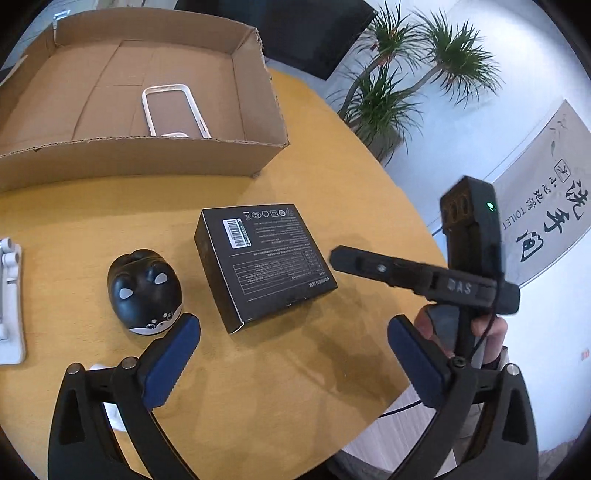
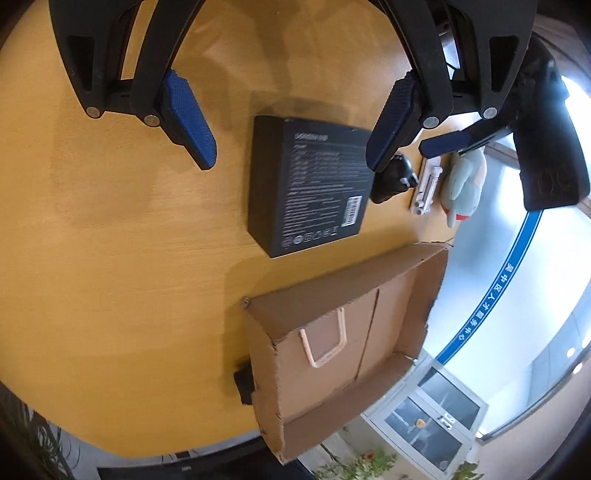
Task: Organize objects
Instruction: 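Move the right tool to the black product box and straddle it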
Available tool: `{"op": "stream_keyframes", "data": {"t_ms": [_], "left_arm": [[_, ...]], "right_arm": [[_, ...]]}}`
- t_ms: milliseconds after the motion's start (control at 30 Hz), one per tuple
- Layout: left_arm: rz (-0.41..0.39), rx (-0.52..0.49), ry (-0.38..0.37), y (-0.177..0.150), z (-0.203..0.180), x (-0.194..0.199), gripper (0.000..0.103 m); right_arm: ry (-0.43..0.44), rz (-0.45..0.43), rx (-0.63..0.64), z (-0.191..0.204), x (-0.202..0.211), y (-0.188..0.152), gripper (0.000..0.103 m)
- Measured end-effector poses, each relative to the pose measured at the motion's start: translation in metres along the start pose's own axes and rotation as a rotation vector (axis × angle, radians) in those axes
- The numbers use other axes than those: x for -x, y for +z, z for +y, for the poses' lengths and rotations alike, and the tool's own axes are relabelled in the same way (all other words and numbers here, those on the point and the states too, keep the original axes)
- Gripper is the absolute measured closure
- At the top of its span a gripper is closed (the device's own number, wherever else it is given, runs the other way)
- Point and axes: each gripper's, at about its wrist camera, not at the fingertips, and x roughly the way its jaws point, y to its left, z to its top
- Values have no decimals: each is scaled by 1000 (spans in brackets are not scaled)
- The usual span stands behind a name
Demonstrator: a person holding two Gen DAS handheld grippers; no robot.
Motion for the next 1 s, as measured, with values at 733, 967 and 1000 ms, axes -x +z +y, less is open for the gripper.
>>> {"op": "stream_keyframes", "data": {"t_ms": [733, 967, 1000], "left_arm": [[88, 60, 80, 17, 10, -47, 1], [124, 29, 65, 12, 4, -55, 1], [128, 18, 57, 11, 2, -55, 2]], "right_arm": [[139, 101, -39, -9, -54, 10, 41], [168, 93, -74, -22, -44, -2, 48], [166, 86, -83, -25, -40, -6, 48]]}}
